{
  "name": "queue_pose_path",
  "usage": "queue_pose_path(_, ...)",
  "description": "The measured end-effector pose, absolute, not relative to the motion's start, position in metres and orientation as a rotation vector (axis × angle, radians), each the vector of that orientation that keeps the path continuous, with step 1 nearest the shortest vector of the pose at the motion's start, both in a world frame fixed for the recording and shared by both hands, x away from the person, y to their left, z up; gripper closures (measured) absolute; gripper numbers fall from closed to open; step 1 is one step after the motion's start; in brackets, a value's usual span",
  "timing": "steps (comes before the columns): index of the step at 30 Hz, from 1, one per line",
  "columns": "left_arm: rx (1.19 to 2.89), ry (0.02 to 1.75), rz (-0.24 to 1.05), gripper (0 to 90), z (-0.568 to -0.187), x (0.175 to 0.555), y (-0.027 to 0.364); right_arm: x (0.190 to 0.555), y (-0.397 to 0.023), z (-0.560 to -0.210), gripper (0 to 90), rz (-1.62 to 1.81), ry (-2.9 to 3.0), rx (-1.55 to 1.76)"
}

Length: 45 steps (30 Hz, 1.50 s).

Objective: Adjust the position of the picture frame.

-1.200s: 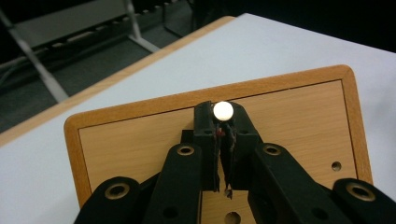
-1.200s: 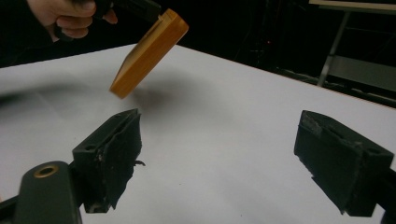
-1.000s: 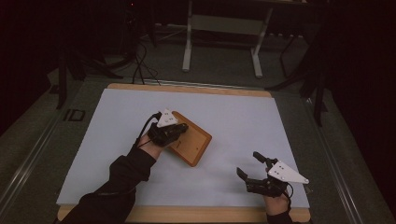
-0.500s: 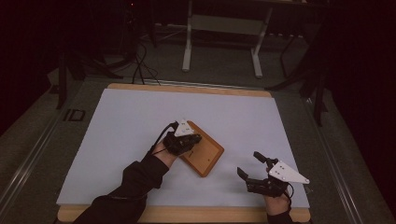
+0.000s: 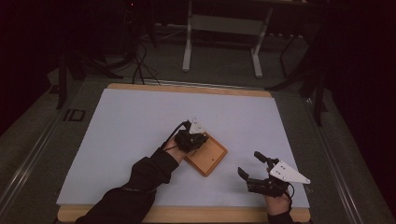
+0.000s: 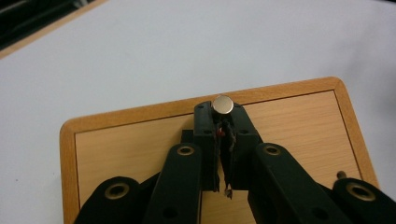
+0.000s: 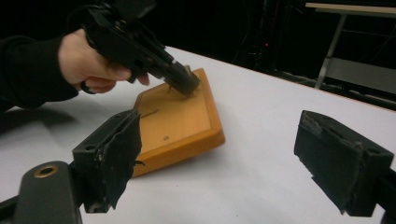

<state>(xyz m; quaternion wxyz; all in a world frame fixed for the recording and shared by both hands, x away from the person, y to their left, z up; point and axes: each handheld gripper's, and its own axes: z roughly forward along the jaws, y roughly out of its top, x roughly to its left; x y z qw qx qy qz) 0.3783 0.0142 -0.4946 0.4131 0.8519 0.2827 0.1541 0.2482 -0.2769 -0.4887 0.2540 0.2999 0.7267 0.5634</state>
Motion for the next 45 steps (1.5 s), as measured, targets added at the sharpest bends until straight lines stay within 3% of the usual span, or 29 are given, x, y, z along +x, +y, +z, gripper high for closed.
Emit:
queue_pose_path(27,2.173,0.750,0.326,84.8,-0.519,0.399,0.006,0.248,-0.278,-0.489,14.5,1.534,1.977,0.813)
queue_pose_path(34,2.155,0.745,0.347,80.0,-0.513,0.391,0.027,0.247,-0.278,-0.488,14.6,1.532,1.972,0.814)
queue_pose_path(45,2.138,0.841,0.362,90.0,-0.509,0.419,0.047,0.247,-0.277,-0.488,14.6,1.526,1.975,0.809)
